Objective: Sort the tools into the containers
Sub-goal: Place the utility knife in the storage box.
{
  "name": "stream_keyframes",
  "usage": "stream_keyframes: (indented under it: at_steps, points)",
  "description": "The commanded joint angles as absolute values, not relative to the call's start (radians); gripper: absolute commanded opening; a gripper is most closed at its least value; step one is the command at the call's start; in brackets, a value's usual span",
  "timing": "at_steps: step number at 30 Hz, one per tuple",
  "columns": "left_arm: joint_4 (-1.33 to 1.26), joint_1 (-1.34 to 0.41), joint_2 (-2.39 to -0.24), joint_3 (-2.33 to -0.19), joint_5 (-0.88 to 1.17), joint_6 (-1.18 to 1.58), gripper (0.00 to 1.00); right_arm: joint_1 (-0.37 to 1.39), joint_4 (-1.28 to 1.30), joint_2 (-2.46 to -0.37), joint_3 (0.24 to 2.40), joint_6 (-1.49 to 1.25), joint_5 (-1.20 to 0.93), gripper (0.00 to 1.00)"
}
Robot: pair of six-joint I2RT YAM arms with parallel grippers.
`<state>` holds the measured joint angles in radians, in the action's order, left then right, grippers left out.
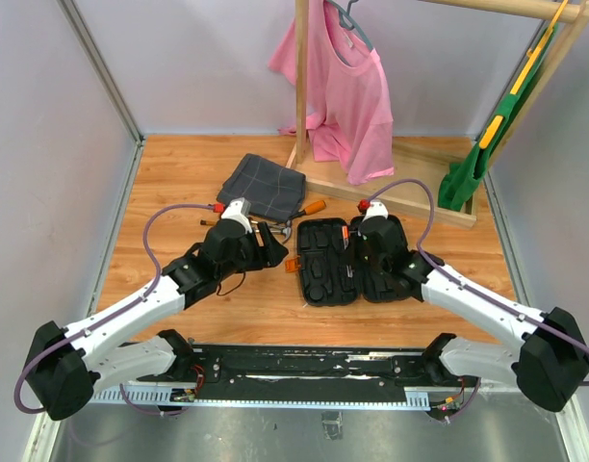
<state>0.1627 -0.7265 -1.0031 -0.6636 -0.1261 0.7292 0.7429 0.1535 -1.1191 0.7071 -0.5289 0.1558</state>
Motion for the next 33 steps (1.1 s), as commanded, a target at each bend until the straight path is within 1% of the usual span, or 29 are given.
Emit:
stream_keyframes:
  at_steps: [1,7,10,25,33]
  points:
    - [0.174,-0.716,-0.999,-0.636,-0.162,0.739,0.69,0.719,0.239,-1.173,0.746,-0.578,0.22,0.0]
    - [0.192,-0.716,-1.0,-0.589,-0.182,0.761,0.69,0.719,0.345,-1.336,0.856,-0.55,0.223,0.01]
    - [0.192,-0.716,-0.993,-0.57,-0.18,0.765,0.69,0.718,0.359,-1.385,0.883,-0.546,0.223,0.01]
    - [0.155,-0.716,-0.992,-0.54,-0.16,0.806,0.69,0.675,0.393,-1.547,0.963,-0.526,0.155,0.01]
    - [0.146,-0.716,-0.994,-0.536,-0.155,0.815,0.69,0.658,0.39,-1.582,0.971,-0.529,0.137,0.03]
